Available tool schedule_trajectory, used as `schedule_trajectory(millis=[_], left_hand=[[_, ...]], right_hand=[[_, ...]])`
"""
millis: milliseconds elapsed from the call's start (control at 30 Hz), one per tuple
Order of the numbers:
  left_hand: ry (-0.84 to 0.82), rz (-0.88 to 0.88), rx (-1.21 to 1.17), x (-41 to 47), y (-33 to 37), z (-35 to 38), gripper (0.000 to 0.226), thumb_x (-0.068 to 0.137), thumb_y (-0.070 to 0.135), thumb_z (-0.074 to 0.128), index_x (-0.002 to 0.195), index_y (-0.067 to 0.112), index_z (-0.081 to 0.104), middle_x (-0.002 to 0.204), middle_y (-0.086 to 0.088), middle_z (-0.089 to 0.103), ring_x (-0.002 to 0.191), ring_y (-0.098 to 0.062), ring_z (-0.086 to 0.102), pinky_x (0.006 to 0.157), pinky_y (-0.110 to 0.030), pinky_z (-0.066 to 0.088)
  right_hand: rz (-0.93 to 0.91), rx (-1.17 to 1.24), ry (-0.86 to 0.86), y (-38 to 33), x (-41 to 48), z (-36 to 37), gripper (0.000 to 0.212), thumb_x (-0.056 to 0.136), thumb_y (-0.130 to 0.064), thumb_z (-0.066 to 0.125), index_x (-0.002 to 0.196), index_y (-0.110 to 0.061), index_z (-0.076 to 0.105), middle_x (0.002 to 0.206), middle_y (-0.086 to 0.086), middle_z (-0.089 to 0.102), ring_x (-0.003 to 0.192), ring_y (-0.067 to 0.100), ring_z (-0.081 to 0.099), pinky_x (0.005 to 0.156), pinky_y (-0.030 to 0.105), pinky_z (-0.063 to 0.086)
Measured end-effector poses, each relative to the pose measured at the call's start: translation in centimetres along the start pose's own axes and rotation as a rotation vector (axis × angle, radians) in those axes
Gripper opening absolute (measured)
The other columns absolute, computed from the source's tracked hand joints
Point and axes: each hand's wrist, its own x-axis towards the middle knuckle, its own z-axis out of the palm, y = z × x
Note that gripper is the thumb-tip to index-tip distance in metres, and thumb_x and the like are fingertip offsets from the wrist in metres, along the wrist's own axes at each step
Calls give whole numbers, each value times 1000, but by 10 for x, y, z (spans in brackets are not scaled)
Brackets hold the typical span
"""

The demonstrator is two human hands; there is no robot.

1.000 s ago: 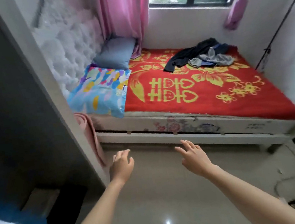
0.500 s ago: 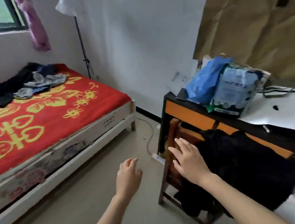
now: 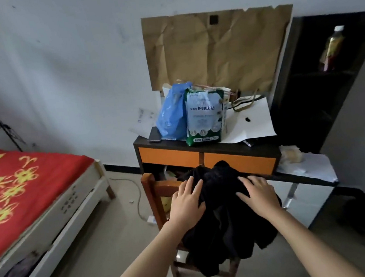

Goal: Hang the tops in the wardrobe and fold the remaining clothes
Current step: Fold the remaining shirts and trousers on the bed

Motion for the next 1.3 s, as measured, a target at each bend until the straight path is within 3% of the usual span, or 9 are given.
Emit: schedule_trajectory(millis=[200,400,633,900,967,1067,1167,1233,1300], left_hand=[[-217,1,19,12,-1,4,74,94,32,48,151,26,1,159,0,-4,145,-22,1,112,-43,19],[-310,-33,-140,15,-9,-9,76,92,35,53,150,32,3,159,5,-4,145,-25,-2,112,-47,19],[-131,1,-379,20,2,-41,100,80,50,66,149,33,-3,159,-3,-2,145,-29,-3,115,-45,12],[49,146,-635,39,28,-67,116,70,51,75,148,34,-8,158,5,6,144,-22,7,117,-45,15],[110,158,-717,42,35,-75,107,75,41,75,150,30,-1,156,3,17,141,-17,20,115,-41,24],[288,33,-751,49,38,-85,66,85,24,67,142,23,34,136,-3,51,121,-17,49,101,-36,43],[427,-148,-768,53,25,-86,11,92,14,55,98,14,64,90,-5,69,83,-19,64,81,-38,54],[477,-249,-814,52,12,-86,16,94,14,53,82,15,65,71,2,64,72,-19,64,75,-36,54],[509,-292,-848,48,3,-88,15,94,18,53,88,12,65,75,1,64,75,-20,64,74,-33,51]], right_hand=[[4,110,-14,2,3,-5,46,97,-38,45,141,-24,41,140,-2,44,130,21,36,99,31,36],[110,360,145,10,19,-53,26,93,-16,51,114,-20,66,109,6,68,103,29,61,72,32,45],[-9,387,481,-8,40,-145,22,91,-9,52,108,-4,66,98,20,68,93,41,60,74,45,50],[-286,430,725,-47,57,-238,26,90,-4,51,111,-6,67,104,16,69,98,36,61,81,41,47],[-329,464,785,-55,61,-252,26,91,-5,50,111,-5,67,103,15,69,96,35,62,81,40,48],[-355,446,838,-62,71,-259,26,92,-4,49,112,-4,65,104,15,69,95,33,62,81,41,48],[-247,426,814,-54,86,-255,27,93,-6,46,114,-3,63,106,17,67,97,35,60,78,37,44],[-130,492,768,-45,96,-250,26,94,-8,45,112,-2,63,106,18,66,99,37,58,77,37,42],[-64,539,727,-40,102,-242,24,93,-8,45,109,-1,63,106,20,65,100,38,57,78,38,41]])
